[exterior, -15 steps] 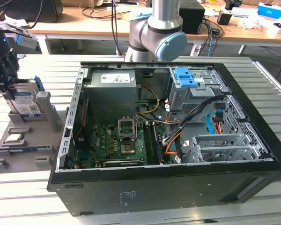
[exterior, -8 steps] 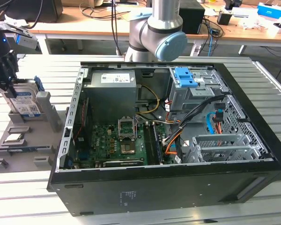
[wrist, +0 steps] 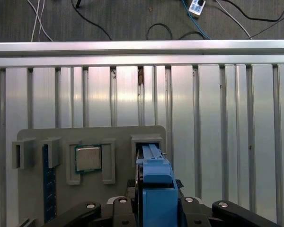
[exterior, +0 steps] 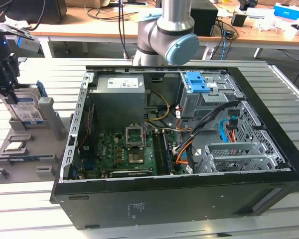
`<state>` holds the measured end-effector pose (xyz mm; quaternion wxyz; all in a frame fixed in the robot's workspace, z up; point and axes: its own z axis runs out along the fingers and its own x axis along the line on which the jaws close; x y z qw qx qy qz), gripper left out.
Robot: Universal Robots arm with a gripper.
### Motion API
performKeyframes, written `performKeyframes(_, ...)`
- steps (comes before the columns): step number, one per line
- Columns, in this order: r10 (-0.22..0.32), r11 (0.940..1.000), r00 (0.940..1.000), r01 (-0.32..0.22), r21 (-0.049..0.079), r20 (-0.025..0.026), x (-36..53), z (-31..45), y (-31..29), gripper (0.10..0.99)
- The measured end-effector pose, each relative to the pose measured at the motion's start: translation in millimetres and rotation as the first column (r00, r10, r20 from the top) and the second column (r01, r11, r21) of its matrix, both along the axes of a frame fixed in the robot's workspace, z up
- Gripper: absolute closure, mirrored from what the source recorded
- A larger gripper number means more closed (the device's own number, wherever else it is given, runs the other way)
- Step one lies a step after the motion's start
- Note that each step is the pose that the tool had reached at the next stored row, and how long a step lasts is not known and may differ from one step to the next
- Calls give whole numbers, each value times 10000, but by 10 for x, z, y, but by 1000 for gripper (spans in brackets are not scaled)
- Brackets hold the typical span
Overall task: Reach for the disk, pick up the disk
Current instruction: 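Pick up the disk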
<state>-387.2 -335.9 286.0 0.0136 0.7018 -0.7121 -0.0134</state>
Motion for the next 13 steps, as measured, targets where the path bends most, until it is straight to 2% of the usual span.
performKeyframes(7, 0, 10000, 10000, 0, 0, 1, 2, 13, 1, 722)
performKeyframes(13, 1, 10000, 10000, -1, 0, -1, 10, 104, 0, 722)
